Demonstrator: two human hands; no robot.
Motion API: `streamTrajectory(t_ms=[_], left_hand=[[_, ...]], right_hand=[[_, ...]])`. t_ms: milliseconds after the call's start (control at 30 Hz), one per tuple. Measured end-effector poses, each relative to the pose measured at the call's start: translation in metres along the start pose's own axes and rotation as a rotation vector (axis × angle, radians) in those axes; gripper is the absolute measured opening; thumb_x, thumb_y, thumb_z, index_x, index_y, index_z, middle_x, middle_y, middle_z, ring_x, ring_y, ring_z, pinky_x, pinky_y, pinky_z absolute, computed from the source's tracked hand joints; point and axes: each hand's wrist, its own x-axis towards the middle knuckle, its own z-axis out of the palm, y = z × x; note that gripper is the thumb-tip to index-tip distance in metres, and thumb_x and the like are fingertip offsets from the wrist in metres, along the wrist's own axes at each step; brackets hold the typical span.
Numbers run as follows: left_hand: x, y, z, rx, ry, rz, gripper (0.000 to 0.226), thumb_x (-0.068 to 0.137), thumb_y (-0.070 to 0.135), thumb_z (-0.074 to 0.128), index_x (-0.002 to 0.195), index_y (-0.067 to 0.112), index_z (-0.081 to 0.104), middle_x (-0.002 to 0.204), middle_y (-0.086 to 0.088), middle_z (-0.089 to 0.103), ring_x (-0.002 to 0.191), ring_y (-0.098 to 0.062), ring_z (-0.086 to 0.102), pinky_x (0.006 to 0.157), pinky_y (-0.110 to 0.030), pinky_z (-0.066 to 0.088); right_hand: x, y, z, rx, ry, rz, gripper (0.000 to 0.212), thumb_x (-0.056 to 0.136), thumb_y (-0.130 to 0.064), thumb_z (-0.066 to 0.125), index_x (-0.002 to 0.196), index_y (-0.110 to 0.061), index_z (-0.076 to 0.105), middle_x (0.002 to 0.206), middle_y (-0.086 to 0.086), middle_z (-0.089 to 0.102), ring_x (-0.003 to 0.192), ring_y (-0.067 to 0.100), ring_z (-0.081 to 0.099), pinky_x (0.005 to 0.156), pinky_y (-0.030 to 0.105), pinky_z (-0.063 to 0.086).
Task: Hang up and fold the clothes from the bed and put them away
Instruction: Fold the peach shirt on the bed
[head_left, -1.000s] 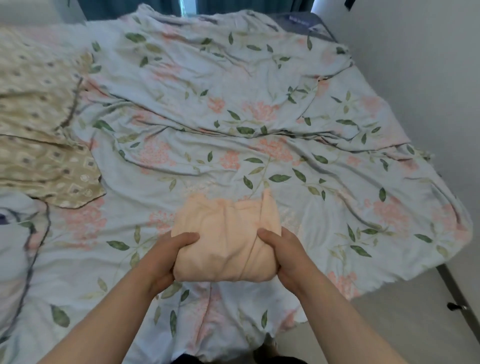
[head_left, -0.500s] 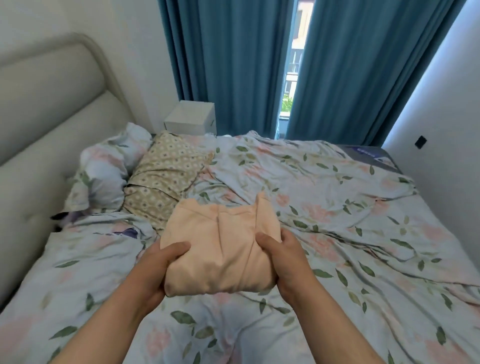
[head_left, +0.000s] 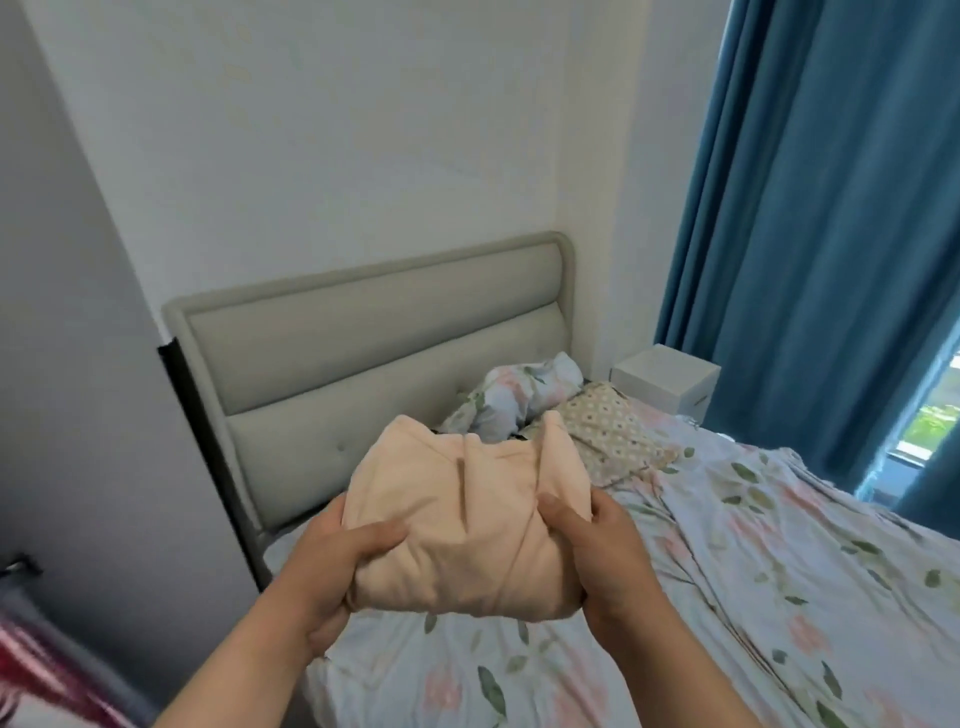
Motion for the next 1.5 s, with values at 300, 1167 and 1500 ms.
streamTrajectory(t_ms=[300,1167,1500], left_hand=[[-0.039,0.054,-0.126,-0.07,0.335,0.213,0.064,0.053,0.018,0.081,0.115,0.017,0.066,0.107,-0.007,0.076,0.093,-0.026,0.074,0.071,-0.038,0.057],[-0.028,0.193,-0.267,-0.061,1.031,0.675,0.026,0.083,0.005,0.072,0.106,0.017,0.071,0.096,0.0,0.077,0.087,-0.019,0.074,0.073,-0.035,0.055],[0.0,0.249,-0.319,0.045,1.312,0.845,0.024,0.078,0.014,0.079,0.092,0.032,0.07,0.085,0.019,0.075,0.076,-0.003,0.071,0.067,-0.028,0.049]], right_hand=[[0.005,-0.03,0.149,-0.107,-0.33,-0.135,0.012,0.087,-0.016,0.072,0.099,-0.021,0.071,0.092,-0.003,0.076,0.089,0.021,0.071,0.081,0.044,0.056],[0.054,-0.1,0.462,0.06,-0.786,-0.361,0.019,0.09,-0.018,0.063,0.098,-0.034,0.069,0.091,-0.021,0.073,0.084,0.001,0.068,0.073,0.03,0.05],[0.076,-0.143,0.561,0.053,-1.088,-0.664,0.056,0.08,-0.007,0.067,0.115,-0.05,0.058,0.11,-0.037,0.063,0.1,-0.015,0.058,0.075,0.015,0.045]])
